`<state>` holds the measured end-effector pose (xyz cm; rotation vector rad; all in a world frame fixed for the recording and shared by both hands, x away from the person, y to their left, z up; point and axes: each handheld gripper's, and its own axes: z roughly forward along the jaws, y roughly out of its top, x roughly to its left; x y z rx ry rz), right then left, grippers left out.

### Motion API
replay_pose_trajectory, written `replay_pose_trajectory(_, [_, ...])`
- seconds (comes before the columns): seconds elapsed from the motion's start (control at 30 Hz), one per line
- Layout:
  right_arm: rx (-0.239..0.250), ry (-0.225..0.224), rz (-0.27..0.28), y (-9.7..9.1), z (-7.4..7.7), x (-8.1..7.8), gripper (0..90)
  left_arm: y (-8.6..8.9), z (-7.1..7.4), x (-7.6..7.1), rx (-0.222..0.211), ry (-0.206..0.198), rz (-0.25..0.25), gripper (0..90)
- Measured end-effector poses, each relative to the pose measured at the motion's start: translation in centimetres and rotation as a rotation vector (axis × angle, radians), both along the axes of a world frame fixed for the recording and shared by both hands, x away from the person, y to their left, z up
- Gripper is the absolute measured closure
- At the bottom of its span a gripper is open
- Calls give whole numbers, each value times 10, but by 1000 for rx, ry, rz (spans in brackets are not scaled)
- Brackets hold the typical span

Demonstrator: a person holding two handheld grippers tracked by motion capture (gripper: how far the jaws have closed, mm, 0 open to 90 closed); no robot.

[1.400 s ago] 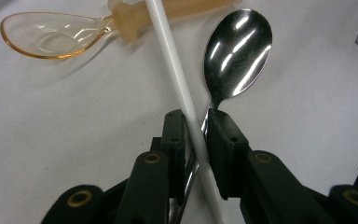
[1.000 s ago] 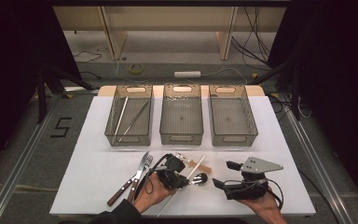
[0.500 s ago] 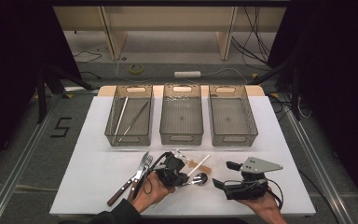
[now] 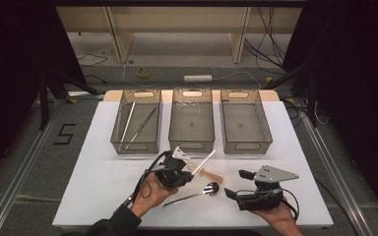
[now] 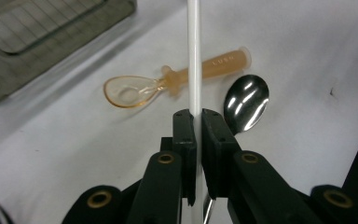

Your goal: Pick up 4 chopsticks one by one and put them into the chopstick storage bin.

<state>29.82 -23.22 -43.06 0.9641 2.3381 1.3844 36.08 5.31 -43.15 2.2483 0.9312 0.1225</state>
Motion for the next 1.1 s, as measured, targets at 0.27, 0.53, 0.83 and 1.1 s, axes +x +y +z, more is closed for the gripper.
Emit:
replay_pose_trajectory(0.27, [3, 2, -2, 0, 0, 0, 205, 22, 17, 10, -48, -44, 58, 842])
replay_pose_trajectory(0.53, [3, 1, 0, 0, -1, 1, 205, 48, 34, 23, -84, -99, 123, 842])
replay_pose_trajectory(0.83, [6, 2, -2, 0, -1, 1, 205, 77, 46, 37, -120, -151, 205, 842])
replay_pose_trajectory(1.1, [5, 0, -3, -1, -1, 1, 205, 107, 57, 50, -149, -203, 297, 842])
